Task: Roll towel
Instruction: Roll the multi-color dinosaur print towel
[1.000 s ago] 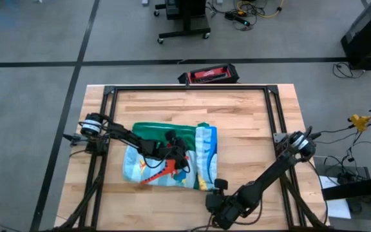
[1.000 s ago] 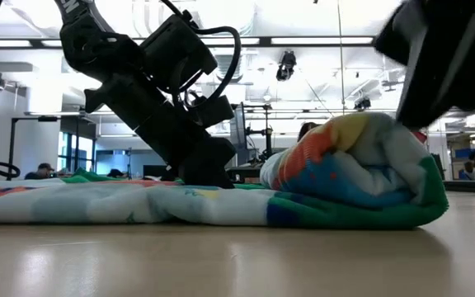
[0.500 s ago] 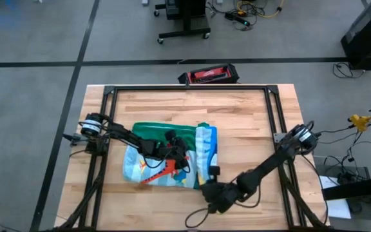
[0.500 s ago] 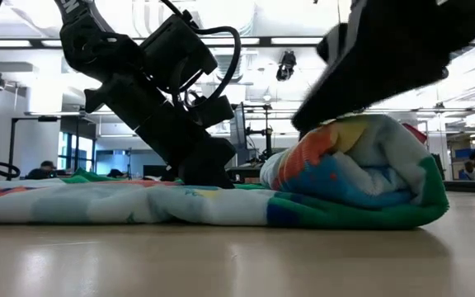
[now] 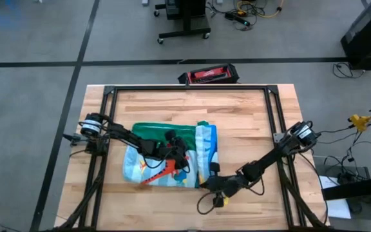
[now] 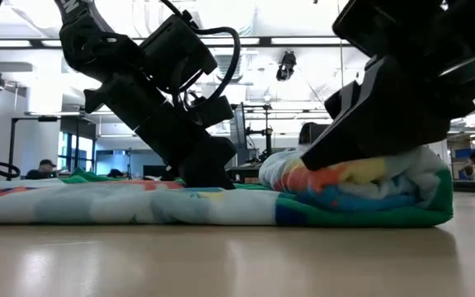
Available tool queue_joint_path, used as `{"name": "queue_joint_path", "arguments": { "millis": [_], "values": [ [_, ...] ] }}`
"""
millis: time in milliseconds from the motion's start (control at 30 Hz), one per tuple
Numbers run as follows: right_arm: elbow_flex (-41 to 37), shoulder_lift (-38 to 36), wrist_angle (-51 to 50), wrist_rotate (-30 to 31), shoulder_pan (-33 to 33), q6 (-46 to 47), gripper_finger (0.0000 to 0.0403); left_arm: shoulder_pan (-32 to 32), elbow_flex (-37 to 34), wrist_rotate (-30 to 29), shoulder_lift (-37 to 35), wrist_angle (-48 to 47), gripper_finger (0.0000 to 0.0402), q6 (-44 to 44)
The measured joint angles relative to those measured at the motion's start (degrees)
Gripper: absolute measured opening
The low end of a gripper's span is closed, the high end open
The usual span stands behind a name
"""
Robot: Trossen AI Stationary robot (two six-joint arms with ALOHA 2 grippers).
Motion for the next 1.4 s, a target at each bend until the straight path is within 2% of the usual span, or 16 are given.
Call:
{"name": "queue_joint_path", "arguments": {
  "millis": [67,233,367,533,667,833,1067,1400],
  "values": [
    [0.6,-0.2,-0.5,0.0,0.0,-0.5,0.0,0.0,0.0,-0.1,0.0,0.1,0.0119,0.0],
    [3.4,-4.7,-2.5,-0.4,-2.8,-8.3,0.0,0.0,-0.1,-0.6,0.0,1.4,0.0119,0.0],
    [5.8,-8.5,-17.3,-0.6,-11.2,-9.8,0.0,0.0,-0.1,-0.5,0.0,1.6,0.0119,0.0],
    [10.1,-9.5,-29.2,-9.3,-24.0,-15.4,0.0,0.0,-0.1,-1.5,0.0,2.0,0.0119,1.0],
    [16.1,-6.4,-36.8,-15.3,-32.9,-22.4,0.0,0.1,-0.1,-1.8,0.1,2.7,0.0119,1.8],
    [25.6,-0.3,-48.8,-21.5,-40.4,-29.0,0.0,0.1,-0.1,-2.2,0.1,3.2,0.0119,2.6],
    [33.8,6.3,-58.6,-22.8,-44.6,-33.1,0.0,0.4,-0.1,-3.9,0.1,3.7,0.0119,3.6],
    [34.2,8.9,-64.1,-22.5,-45.1,-34.3,0.0,0.5,-0.1,-4.1,0.1,3.6,0.0119,1.7]
  ]
}}
